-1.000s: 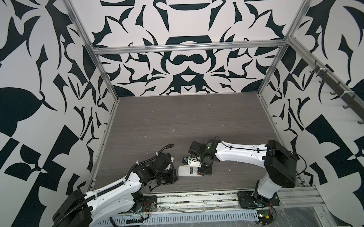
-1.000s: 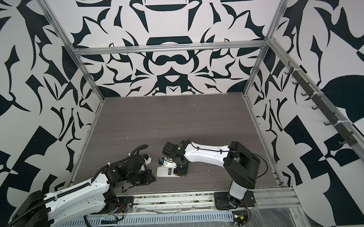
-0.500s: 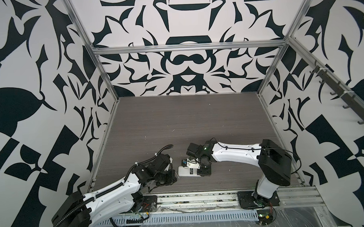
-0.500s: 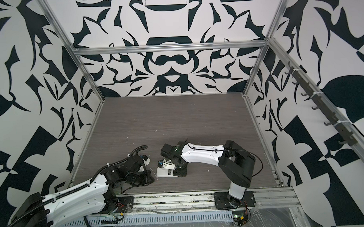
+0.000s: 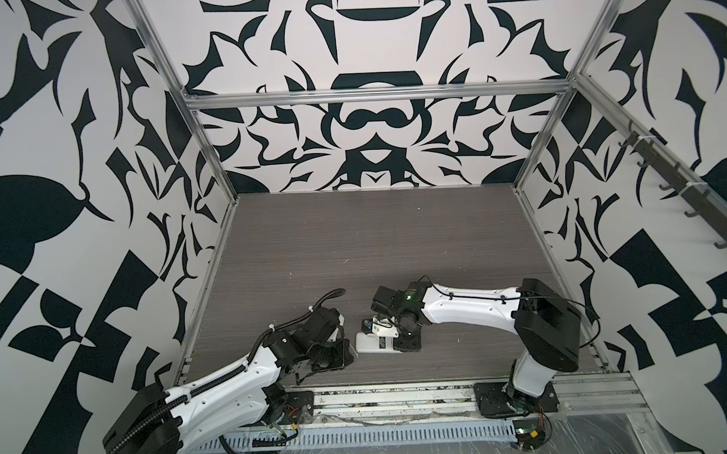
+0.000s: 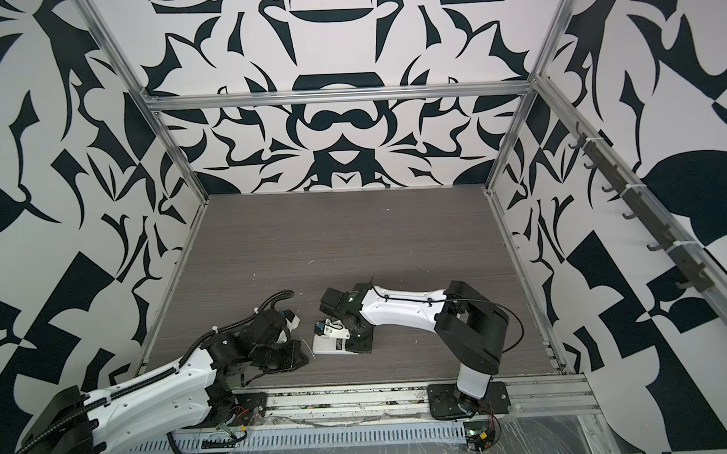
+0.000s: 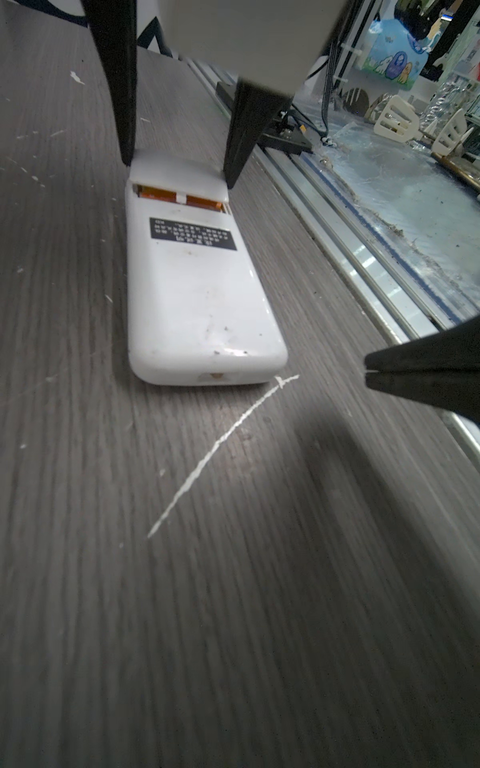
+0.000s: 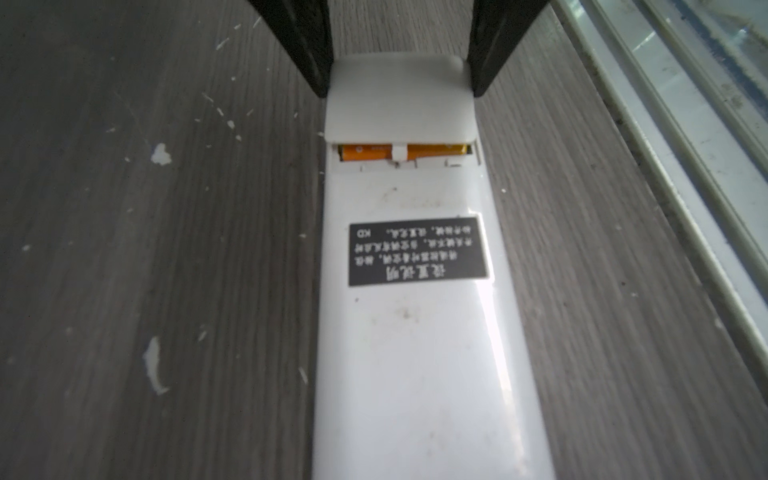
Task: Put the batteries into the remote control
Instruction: 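Slide the cover over the compartment and release it with the right gripper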
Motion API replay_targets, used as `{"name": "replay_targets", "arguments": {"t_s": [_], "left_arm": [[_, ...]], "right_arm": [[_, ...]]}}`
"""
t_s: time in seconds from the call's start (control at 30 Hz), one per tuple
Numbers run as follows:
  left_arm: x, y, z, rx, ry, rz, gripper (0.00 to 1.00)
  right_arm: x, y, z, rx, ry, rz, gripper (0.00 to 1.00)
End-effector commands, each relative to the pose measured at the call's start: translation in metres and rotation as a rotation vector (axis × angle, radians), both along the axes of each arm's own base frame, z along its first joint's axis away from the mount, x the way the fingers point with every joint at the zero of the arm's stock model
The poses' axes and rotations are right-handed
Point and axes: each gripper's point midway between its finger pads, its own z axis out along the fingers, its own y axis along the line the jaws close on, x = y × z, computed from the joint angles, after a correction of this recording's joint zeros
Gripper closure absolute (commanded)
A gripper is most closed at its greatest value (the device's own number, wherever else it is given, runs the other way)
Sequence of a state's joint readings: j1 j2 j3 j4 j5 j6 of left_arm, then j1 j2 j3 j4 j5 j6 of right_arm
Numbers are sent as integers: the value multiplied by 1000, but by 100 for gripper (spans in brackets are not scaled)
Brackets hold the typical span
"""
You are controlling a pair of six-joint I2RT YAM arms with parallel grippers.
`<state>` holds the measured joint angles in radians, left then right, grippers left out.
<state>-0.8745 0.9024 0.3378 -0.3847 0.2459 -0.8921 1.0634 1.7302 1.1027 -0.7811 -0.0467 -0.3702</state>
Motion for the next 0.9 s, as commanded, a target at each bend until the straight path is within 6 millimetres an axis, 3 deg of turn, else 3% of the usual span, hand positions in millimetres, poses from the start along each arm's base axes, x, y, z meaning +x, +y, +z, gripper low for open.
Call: {"name": "replay_targets", "arguments": {"t_s": [0.0,0.23,0.43,0.67,0.87], "left_arm": [[-4,5,-3,9,17,4,100],[-3,5,-1,1,10,8,100],[-3,5,-2,3,13,7,100],[-3,6,-3,3,16,10,100],[-3,5,-2,0,16,12,100]], "right_arm": [[3,8,7,13,-18,21,98],[3,9,5,7,-19,24,97],[3,9,3,-1,-27,27,86],[1,7,4,-5,-31,38,91],[0,9,4,-2,-32,43,89]]}}
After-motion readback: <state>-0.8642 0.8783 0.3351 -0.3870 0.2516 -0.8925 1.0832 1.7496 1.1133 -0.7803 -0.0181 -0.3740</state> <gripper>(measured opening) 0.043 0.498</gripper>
